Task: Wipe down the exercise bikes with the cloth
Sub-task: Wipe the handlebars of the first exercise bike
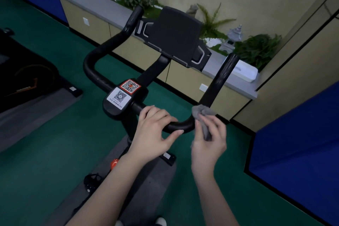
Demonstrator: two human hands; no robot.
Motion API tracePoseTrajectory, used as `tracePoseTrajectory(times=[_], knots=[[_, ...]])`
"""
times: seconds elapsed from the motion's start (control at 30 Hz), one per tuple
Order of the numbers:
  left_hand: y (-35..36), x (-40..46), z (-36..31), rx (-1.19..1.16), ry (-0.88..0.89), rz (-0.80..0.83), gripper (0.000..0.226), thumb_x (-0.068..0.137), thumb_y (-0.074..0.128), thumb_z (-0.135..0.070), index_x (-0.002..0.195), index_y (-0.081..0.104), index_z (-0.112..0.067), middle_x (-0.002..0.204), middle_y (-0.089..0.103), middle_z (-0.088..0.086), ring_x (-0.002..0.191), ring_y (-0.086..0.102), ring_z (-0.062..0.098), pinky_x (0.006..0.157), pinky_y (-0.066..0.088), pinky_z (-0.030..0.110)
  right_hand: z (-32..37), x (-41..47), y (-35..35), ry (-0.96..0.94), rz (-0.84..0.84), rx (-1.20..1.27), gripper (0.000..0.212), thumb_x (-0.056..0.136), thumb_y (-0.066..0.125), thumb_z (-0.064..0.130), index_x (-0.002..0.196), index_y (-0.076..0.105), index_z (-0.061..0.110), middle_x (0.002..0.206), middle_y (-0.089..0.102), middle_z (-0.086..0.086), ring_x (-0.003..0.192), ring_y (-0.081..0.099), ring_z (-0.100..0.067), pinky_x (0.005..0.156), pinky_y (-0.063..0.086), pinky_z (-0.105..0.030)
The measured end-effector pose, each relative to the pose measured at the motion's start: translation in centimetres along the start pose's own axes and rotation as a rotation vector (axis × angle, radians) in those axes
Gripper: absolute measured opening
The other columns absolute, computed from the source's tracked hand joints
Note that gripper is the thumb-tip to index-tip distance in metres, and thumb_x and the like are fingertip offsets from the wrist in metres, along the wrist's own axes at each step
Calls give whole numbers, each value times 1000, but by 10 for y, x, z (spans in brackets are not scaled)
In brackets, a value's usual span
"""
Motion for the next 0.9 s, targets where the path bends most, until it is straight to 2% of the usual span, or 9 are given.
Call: tracePoseTrajectory(times=[0.1,0.2,0.27,0.4,0.57,0.63,0.73,0.8,0.9], knots=[[-1,1,0,-2,-7,-18,34,81,55,-54,91,70,-26,85,58,-15,92,52,11,108,15,25,5,11,2,-171,117,-78,21,76,74,-3,94,75,9,100,59,1,96,59,-20,84,38,-4],[-2,0,-1,-5,-12,-39,35,81,55,-56,90,70,-26,84,58,-15,92,50,9,108,15,24,-5,41,4,-121,141,-71,18,78,74,0,95,75,7,101,62,-2,98,61,-24,86,38,-3],[-4,1,0,-8,-16,-46,35,80,55,-56,89,70,-25,84,59,-15,91,48,7,107,13,22,1,42,9,-171,185,-89,16,79,73,1,94,75,7,99,64,-4,98,61,-25,88,38,-5],[-3,3,-1,19,-21,-39,37,80,53,-58,90,70,-26,84,60,-15,90,49,8,103,18,25,19,34,19,-437,426,-124,13,80,73,2,92,75,6,95,69,-4,97,57,-20,92,40,-13],[-2,2,0,13,-32,-26,36,79,54,-58,90,70,-27,85,60,-15,90,50,8,102,19,26,25,67,34,-507,579,-271,11,80,74,6,91,75,8,90,68,2,94,55,-22,87,30,-3],[-2,2,-1,14,-34,-29,35,79,55,-57,90,70,-27,84,60,-15,89,50,8,101,20,26,36,59,48,-562,776,-273,10,81,73,9,89,76,12,88,63,13,92,51,-15,86,28,-1],[-1,3,-1,19,-31,-28,35,79,55,-57,90,70,-27,84,60,-16,89,50,8,101,20,27,42,45,74,-615,1152,-361,9,84,71,14,89,76,18,91,67,15,91,49,-10,84,35,-12],[-2,3,-1,17,-30,-27,34,79,55,-57,90,69,-28,85,60,-17,89,50,7,101,20,26,38,56,89,-595,1264,-475,9,85,70,18,91,77,20,89,71,10,91,53,-8,84,39,-22],[-2,1,0,5,-34,-34,33,79,56,-57,90,69,-29,84,59,-16,89,48,6,102,19,26,37,72,109,-536,1330,-615,9,86,68,15,88,76,17,83,72,7,82,62,-2,72,43,-18]])
Point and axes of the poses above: each hand's wrist, its own x-axis towards the middle knuckle, its own y-axis out of the palm, z = x × y, the point moved 9 cm from there along x, towards the middle knuckle
